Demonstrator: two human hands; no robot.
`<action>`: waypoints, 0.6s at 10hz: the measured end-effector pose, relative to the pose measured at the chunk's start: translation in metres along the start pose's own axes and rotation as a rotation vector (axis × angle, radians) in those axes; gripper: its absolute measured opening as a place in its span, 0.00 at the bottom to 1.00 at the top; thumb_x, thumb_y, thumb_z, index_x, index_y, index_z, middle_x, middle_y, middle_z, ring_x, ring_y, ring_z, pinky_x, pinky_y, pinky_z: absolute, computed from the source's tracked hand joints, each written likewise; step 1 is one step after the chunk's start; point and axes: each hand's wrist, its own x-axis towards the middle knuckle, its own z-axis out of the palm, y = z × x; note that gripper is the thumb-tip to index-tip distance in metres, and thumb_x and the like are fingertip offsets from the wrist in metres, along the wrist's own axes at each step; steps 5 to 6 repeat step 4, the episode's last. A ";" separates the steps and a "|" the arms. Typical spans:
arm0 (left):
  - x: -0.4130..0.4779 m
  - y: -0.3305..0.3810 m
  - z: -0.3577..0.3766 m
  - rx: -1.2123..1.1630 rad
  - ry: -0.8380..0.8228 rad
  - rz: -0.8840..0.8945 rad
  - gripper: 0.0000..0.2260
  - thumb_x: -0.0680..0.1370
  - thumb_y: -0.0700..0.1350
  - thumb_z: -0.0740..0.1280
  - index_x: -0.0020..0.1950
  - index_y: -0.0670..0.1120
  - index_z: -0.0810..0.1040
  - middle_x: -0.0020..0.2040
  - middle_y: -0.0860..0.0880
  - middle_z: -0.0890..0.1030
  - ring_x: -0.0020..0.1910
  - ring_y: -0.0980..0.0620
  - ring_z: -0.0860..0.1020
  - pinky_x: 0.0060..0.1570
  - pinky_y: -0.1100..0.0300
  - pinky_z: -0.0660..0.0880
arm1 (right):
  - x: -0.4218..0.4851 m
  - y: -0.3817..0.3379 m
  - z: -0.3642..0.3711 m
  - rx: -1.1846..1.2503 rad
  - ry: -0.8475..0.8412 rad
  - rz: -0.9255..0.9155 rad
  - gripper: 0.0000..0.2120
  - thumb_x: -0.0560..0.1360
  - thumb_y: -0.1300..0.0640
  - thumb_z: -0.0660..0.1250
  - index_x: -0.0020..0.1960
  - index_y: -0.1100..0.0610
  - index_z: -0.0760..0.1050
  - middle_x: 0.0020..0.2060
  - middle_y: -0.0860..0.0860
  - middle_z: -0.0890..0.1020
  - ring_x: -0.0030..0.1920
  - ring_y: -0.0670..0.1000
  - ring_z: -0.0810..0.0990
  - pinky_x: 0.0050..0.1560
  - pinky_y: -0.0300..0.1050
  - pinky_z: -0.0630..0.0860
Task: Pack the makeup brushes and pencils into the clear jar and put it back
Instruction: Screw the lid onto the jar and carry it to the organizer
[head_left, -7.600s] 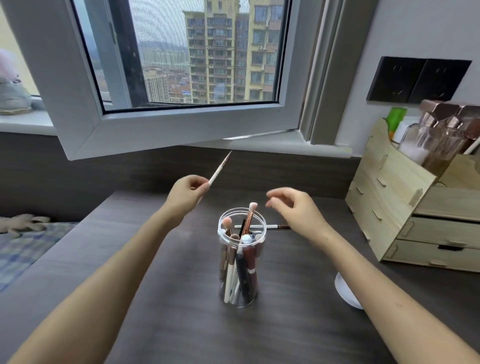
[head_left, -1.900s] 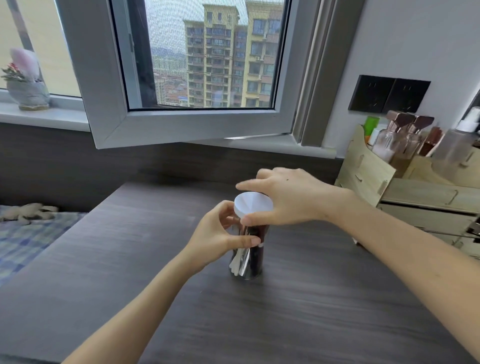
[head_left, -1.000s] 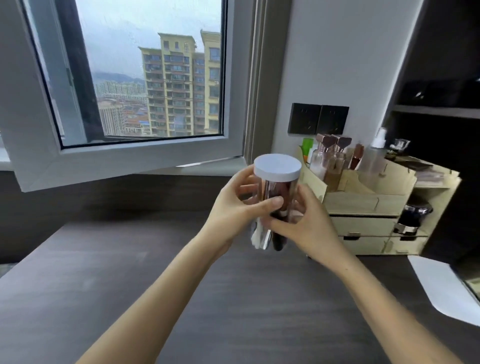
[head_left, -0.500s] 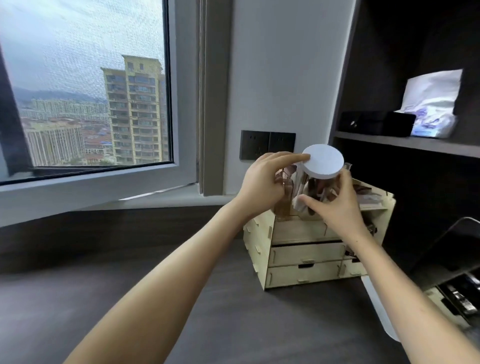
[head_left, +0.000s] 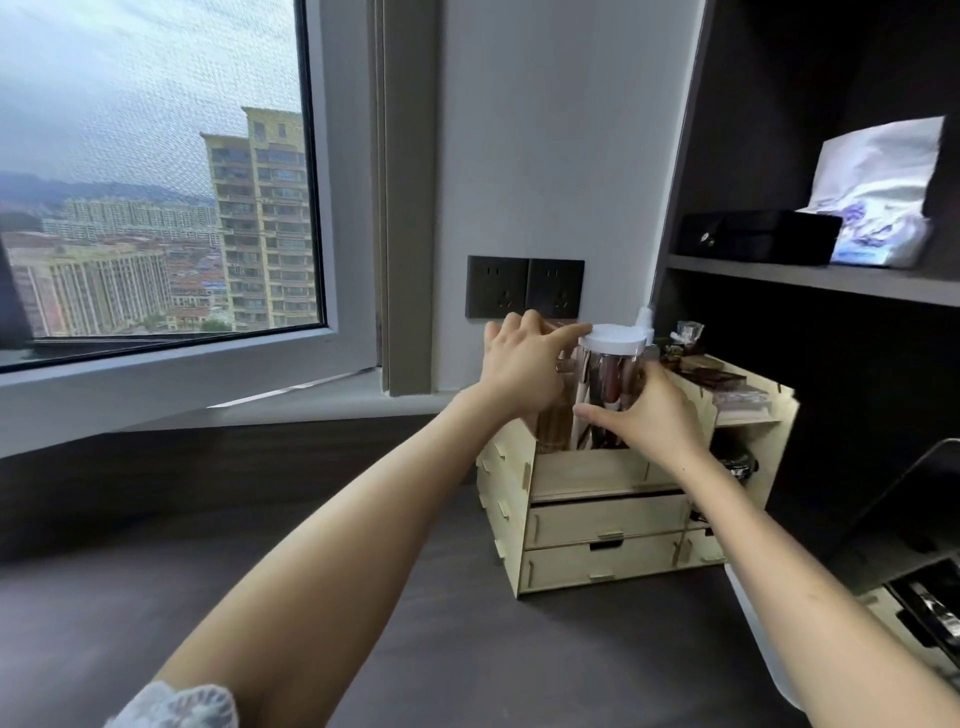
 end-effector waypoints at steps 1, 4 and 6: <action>0.009 0.007 0.007 0.041 -0.027 -0.004 0.28 0.76 0.40 0.60 0.73 0.58 0.62 0.66 0.42 0.69 0.65 0.41 0.65 0.64 0.49 0.59 | -0.004 0.003 0.002 -0.042 0.009 0.033 0.37 0.60 0.40 0.76 0.62 0.57 0.69 0.54 0.54 0.82 0.54 0.56 0.80 0.44 0.42 0.71; -0.006 0.000 -0.004 -0.068 0.037 -0.037 0.25 0.77 0.42 0.59 0.73 0.58 0.64 0.64 0.42 0.70 0.65 0.41 0.66 0.63 0.50 0.59 | -0.018 -0.007 -0.003 -0.110 0.120 0.012 0.37 0.63 0.42 0.74 0.64 0.60 0.67 0.58 0.58 0.79 0.58 0.60 0.77 0.49 0.49 0.74; -0.006 0.000 -0.004 -0.068 0.037 -0.037 0.25 0.77 0.42 0.59 0.73 0.58 0.64 0.64 0.42 0.70 0.65 0.41 0.66 0.63 0.50 0.59 | -0.018 -0.007 -0.003 -0.110 0.120 0.012 0.37 0.63 0.42 0.74 0.64 0.60 0.67 0.58 0.58 0.79 0.58 0.60 0.77 0.49 0.49 0.74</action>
